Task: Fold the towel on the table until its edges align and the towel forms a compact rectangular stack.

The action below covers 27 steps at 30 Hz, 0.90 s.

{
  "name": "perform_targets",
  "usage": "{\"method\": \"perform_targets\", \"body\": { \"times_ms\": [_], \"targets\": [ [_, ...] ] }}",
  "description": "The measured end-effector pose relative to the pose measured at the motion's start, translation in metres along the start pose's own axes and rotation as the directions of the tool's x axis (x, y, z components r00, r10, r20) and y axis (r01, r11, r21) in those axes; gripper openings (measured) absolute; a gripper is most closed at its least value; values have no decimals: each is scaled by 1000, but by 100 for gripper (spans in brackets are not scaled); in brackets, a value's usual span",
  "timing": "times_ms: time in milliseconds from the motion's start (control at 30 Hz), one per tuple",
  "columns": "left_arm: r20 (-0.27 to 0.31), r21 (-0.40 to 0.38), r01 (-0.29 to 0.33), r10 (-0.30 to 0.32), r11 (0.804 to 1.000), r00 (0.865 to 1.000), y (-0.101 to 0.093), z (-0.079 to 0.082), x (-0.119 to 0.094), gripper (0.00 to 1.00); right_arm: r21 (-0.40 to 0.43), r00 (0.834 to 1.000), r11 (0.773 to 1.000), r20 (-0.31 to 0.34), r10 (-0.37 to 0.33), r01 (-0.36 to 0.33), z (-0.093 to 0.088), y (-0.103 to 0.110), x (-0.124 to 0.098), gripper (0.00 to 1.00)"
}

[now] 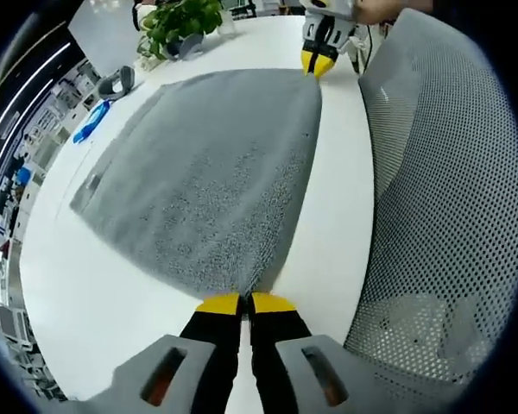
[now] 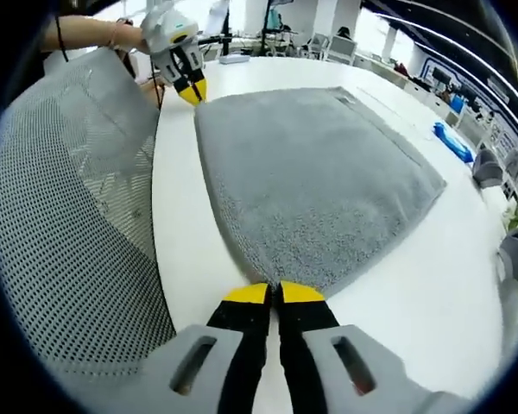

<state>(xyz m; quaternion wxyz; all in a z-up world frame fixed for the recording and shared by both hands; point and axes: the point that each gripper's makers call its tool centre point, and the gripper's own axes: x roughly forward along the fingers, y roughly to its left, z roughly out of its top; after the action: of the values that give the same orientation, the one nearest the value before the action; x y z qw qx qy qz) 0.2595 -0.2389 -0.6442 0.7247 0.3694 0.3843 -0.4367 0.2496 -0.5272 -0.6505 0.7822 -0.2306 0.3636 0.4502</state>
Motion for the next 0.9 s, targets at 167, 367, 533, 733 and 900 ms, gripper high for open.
{"method": "perform_targets", "body": {
  "times_ms": [167,367,533,733,900],
  "targets": [
    [88,-86,-42,49,995,995,8,16,-22,2,49,994,998,95,-50,45,17,-8,-22,0],
    [190,-170,-97,129,981,973,18,38,-48,2,125,971,984,191,-146,124,44,-29,-54,0],
    [272,-251,-160,228,955,935,25,57,-74,2,144,950,973,233,-208,178,61,-42,-76,0],
    [305,-294,-212,301,932,903,22,72,-95,2,164,924,960,277,-265,227,74,-48,-98,0],
    [325,-353,-239,358,905,875,20,75,-115,2,196,912,957,314,-266,212,84,-43,-117,0]
  ]
}}
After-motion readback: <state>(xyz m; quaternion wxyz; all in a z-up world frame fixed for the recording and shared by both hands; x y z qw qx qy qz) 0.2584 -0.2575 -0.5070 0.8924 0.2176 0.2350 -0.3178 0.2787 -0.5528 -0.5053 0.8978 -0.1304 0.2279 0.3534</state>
